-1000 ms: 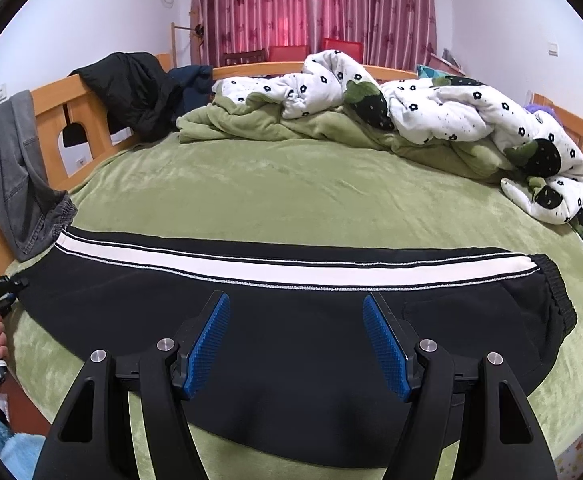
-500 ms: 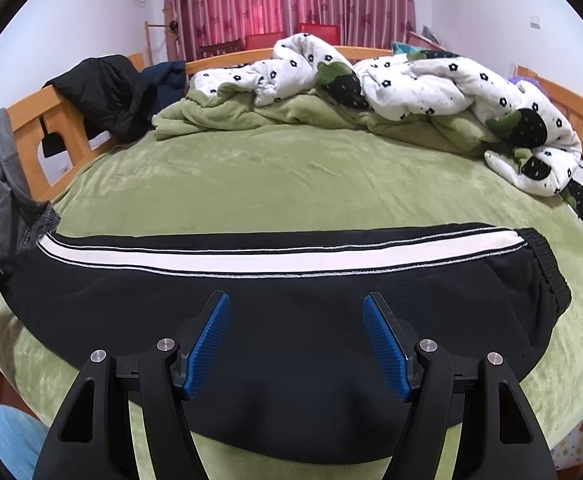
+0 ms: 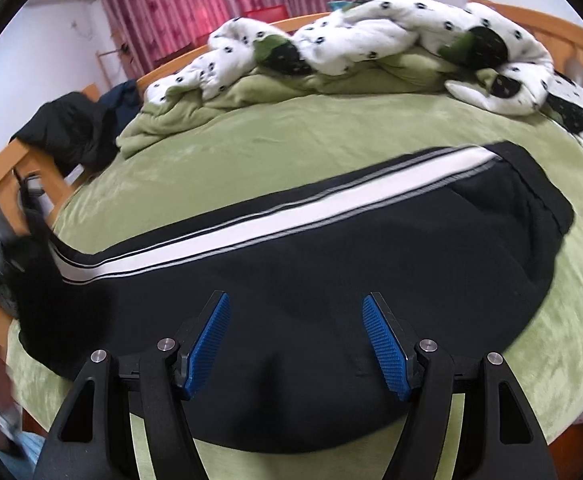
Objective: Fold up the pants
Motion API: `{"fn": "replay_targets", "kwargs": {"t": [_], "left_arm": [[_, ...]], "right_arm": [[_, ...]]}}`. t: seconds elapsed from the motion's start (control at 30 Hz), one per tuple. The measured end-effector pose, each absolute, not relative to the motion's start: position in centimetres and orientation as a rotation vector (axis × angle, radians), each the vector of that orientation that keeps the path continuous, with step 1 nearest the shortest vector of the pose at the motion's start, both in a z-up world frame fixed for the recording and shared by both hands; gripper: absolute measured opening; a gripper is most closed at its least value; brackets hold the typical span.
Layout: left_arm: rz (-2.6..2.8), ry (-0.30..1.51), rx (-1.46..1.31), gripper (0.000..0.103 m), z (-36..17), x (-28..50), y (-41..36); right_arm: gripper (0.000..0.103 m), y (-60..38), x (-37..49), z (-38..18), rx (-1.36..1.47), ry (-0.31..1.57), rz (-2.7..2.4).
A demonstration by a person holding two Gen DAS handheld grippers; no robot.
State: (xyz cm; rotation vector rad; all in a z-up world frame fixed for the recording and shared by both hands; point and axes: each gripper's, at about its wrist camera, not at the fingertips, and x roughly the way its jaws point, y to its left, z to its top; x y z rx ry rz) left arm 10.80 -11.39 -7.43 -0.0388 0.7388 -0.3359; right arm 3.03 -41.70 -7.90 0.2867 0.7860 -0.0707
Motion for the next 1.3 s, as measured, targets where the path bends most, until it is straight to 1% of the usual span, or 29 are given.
{"fn": "replay_targets", "kwargs": {"t": [0.07,0.13,0.2,0.27,0.3,0.33,0.37,0.4,0.43,0.5,0.6,0.73,0.83,0.9,0.93,0.97,1.03,1.1,1.17,1.2,1.23,1.3], "left_arm": [[-0.416,0.826,-0.073,0.011,-11.1,10.8,-14.4],[-0.436,0.879,-0.06,0.011,-13.4,10.0,-16.5],[-0.392,0.836,0.004,0.011,-14.4,8.7,-17.4],[-0.413,0.828,0.038,0.019,-14.0,7.7,-17.0],[-0.427,0.844,0.031,0.029,-13.6,7.5,-16.5],[-0.434,0.857,0.013,0.042,-13.1,7.3,-15.6],[-0.431,0.858,-0.022,0.049,-12.3,7.0,-13.6],[-0.425,0.85,-0.047,0.063,-11.8,7.3,-12.4],[-0.42,0.829,-0.082,0.067,-11.3,7.1,-10.5],[-0.395,0.77,-0.169,0.069,-9.7,6.2,-5.7],[-0.269,0.736,-0.3,0.07,-9.0,5.7,2.2],[-0.048,0.737,-0.508,0.07,-11.4,5.4,13.8],[0.104,0.749,-0.75,0.068,-14.7,4.8,22.7],[0.127,0.731,-0.837,0.066,-16.2,4.6,25.5],[0.118,0.717,-0.867,0.061,-16.7,4.7,26.3],[0.123,0.705,-0.884,0.059,-17.1,4.8,26.9],[0.141,0.685,-0.868,0.059,-17.2,5.6,27.2],[0.179,0.69,-0.817,0.056,-17.1,7.1,27.1],[0.219,0.699,-0.787,0.045,-16.7,8.1,26.9],[0.25,0.723,-0.754,0.024,-16.5,8.9,26.8],[0.267,0.736,-0.731,0.014,-16.3,9.2,27.0],[0.274,0.731,-0.68,0.012,-14.7,9.7,26.2]], "right_arm": [[0.069,-42.4,2.2,-8.4,0.264,0.784,-0.095],[0.069,-42.7,1.4,-8.8,0.239,0.776,-0.098],[0.069,-42.8,1.2,-9.1,0.229,0.778,-0.071],[0.069,-42.7,1.1,-9.3,0.236,0.777,-0.053],[0.069,-42.4,1.4,-9.3,0.248,0.775,-0.036],[0.069,-42.1,1.6,-9.3,0.255,0.775,-0.029],[0.069,-41.9,1.9,-9.2,0.262,0.777,-0.024],[0.069,-41.2,2.7,-9.1,0.273,0.782,-0.009],[0.069,-40.6,3.2,-9.0,0.275,0.785,0.008],[0.069,-38.8,4.6,-8.9,0.265,0.797,0.032],[0.069,-36.1,6.9,-9.0,0.249,0.828,0.07],[0.069,-32.0,9.9,-9.1,0.202,0.85,0.111],[0.069,-30.3,10.5,-9.4,0.179,0.838,0.111],[0.069,-29.7,10.5,-9.9,0.167,0.836,0.104],[0.069,-29.7,10.7,-10.2,0.166,0.845,0.102],[0.069,-29.8,10.7,-10.3,0.172,0.856,0.099],[0.069,-30.1,10.6,-10.5,0.196,0.859,0.091],[0.069,-30.9,10.3,-10.6,0.233,0.853,0.077],[0.069,-31.3,10.2,-10.7,0.258,0.851,0.063],[0.069,-31.7,10.0,-10.8,0.27,0.854,0.054],[0.069,-31.8,9.8,-10.8,0.276,0.856,0.051],[0.069,-32.3,9.5,-10.6,0.286,0.851,0.051]]}}
